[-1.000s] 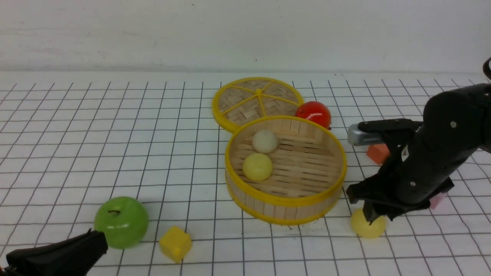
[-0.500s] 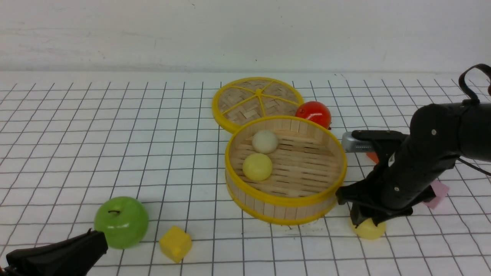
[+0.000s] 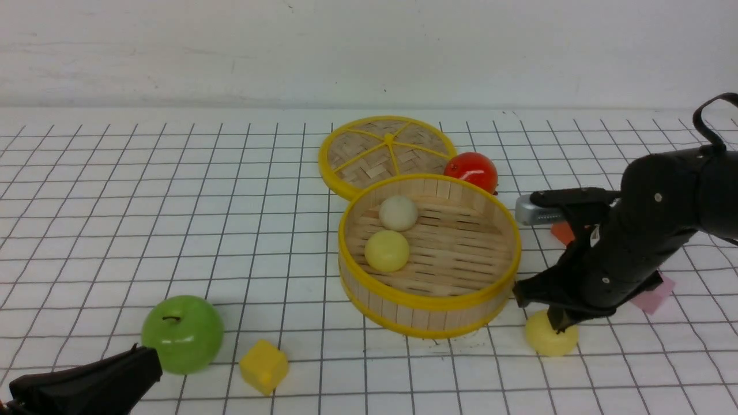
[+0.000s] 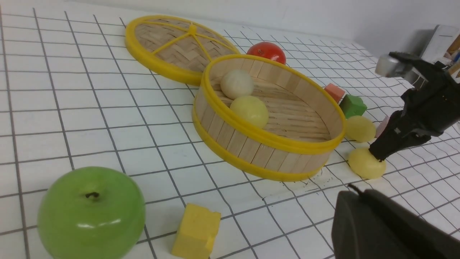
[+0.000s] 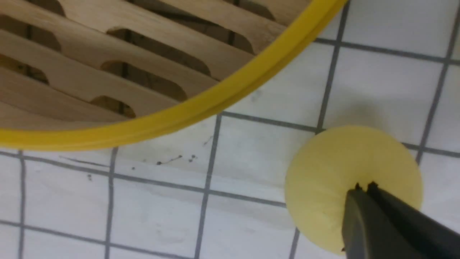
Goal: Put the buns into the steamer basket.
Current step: Use the right arm to grab a steamed stuffed bun
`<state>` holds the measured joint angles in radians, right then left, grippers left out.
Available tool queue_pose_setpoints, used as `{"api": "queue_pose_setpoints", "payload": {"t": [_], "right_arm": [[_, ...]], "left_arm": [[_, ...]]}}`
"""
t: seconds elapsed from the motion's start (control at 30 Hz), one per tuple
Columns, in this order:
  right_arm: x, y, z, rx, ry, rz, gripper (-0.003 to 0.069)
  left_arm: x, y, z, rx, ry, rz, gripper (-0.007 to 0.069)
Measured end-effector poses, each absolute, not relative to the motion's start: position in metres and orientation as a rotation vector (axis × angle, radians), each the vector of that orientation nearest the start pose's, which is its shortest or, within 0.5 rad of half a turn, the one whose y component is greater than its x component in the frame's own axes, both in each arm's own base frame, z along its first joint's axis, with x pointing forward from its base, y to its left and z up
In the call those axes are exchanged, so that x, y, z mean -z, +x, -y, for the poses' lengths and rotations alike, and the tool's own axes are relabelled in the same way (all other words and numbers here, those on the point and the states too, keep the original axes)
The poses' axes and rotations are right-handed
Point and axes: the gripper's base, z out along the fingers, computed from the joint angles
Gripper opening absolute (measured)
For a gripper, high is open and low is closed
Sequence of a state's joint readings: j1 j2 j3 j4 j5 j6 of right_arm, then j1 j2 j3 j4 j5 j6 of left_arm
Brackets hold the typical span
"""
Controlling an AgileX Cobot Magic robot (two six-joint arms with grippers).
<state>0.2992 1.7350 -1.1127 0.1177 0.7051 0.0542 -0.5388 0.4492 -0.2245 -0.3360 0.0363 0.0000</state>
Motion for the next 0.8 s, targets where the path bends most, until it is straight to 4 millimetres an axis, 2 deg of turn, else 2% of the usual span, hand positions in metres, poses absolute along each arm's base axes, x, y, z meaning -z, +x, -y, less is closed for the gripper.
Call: {"api": "queue_pose_setpoints", "payload": {"t": [0.03,0.2,0.4,0.5,0.67,0.7,0.73,0.8], "right_arm": [[-0.211,0.321,-0.106,-0.216,-0.237,-2.792,-0.0019],[-0.234,0.313,-0.104,-0.230,-0.241,-2.737,-0.0017],[-0.236,0.311,-0.103,-0.229,-0.243,-2.740,-0.0006],[-0.233,0.312,-0.103,-0.228,-0.223,-2.751,0.0022],[-0.214,0.319,-0.105,-0.216,-0.206,-2.797,0.0174],[-0.212,0.319,-0.105,-0.214,-0.206,-2.802,0.0182],[-0.205,0.322,-0.106,-0.211,-0.205,-2.813,0.0235],[-0.201,0.324,-0.107,-0.210,-0.203,-2.811,0.0269]], "left_arm": [[-0.252,0.088,0.054,0.647,0.190,-1.777,-0.0013],[-0.252,0.088,0.054,0.647,0.190,-1.777,-0.0013],[-0.252,0.088,0.054,0.647,0.190,-1.777,-0.0013],[-0.252,0.088,0.054,0.647,0.190,-1.777,-0.0013],[-0.252,0.088,0.054,0.647,0.190,-1.777,-0.0013],[-0.252,0.088,0.054,0.647,0.190,-1.777,-0.0013],[-0.252,0.088,0.054,0.647,0.190,-1.777,-0.0013],[-0.252,0.088,0.054,0.647,0.190,-1.777,-0.0011]]}}
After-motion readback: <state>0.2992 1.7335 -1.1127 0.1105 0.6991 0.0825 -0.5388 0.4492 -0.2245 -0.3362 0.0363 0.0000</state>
